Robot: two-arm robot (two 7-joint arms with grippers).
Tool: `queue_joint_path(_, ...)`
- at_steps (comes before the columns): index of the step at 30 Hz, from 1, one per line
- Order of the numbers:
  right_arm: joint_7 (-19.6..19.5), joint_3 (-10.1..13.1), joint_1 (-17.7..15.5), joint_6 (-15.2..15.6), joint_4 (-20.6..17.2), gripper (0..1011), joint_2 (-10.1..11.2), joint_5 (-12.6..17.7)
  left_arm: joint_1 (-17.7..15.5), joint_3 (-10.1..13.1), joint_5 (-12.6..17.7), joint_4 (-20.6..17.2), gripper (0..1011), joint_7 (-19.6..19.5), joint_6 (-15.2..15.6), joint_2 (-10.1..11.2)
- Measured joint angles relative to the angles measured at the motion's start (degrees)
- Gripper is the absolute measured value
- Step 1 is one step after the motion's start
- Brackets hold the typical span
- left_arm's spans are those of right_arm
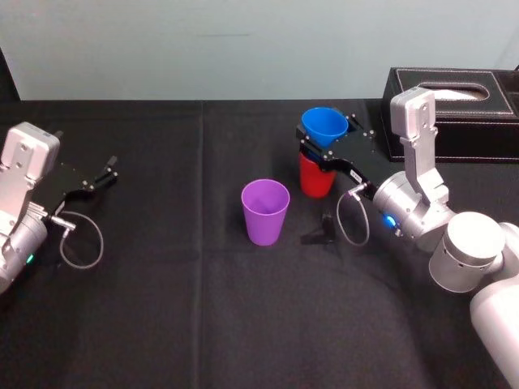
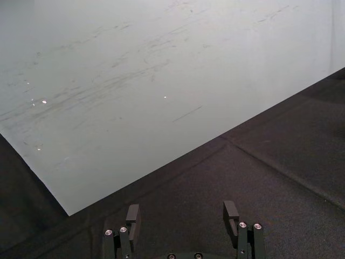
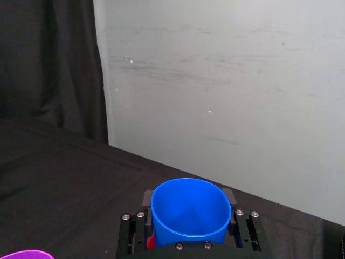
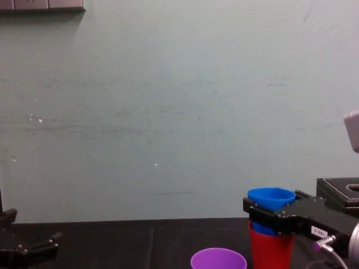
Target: Stack the three plastic cups sequentially using one hand.
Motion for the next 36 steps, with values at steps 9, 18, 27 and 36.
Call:
queue_joint_path(9,0.2,-0.1,0.6,-0.9,2.3,750,-0.5,-0.6,0.0,0.0,0.0,0.0,1005,0.0,0.0,0.0)
queue_joint_path(18,0.2,-0.1,0.5,-1.2,3.0,750,-0.7,-1.0,0.0,0.0,0.0,0.0,1005,0.0,0.0,0.0)
queue_joint_path(27,0.2,0.0,0.3,-1.1,2.9,750,-0.9,-1.0,0.0,0.0,0.0,0.0,1005,0.0,0.0,0.0)
queue_joint_path(36,0.2,0.0,0.3,-1.0,2.9,778,-0.8,-1.0,0.0,0.0,0.0,0.0,1005,0.0,0.0,0.0)
